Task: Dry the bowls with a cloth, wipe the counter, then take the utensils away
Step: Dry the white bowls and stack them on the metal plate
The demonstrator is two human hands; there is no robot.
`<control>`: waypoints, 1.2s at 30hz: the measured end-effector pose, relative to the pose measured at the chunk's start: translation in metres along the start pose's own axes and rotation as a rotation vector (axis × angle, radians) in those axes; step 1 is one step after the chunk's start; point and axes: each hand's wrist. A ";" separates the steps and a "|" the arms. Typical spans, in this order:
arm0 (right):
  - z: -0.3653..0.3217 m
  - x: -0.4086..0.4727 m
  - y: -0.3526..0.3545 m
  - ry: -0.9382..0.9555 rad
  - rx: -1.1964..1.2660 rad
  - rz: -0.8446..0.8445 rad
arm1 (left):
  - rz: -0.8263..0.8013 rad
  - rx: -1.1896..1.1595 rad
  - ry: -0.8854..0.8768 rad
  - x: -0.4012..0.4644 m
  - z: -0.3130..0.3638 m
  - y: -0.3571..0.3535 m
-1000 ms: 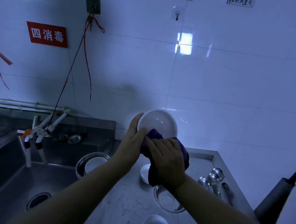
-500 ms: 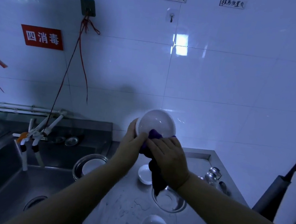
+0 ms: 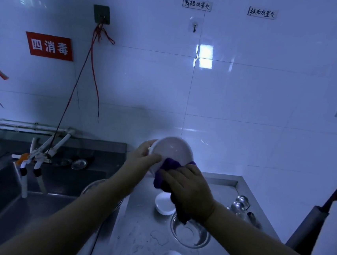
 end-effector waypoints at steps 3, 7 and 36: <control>-0.020 0.013 -0.001 -0.217 0.042 -0.026 | 0.088 -0.073 -0.081 -0.003 -0.015 -0.009; -0.019 0.012 0.001 -0.140 0.101 -0.098 | 0.041 0.021 -0.112 -0.002 -0.008 0.001; 0.036 0.016 0.025 0.535 0.024 -0.331 | -0.324 0.170 0.049 0.011 0.017 0.022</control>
Point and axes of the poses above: each hand's wrist, its own x-axis towards the middle knuckle, its own y-axis out of the back of the hand, z = x × y, and after that the axes turned 14 degrees about -x, right-handed
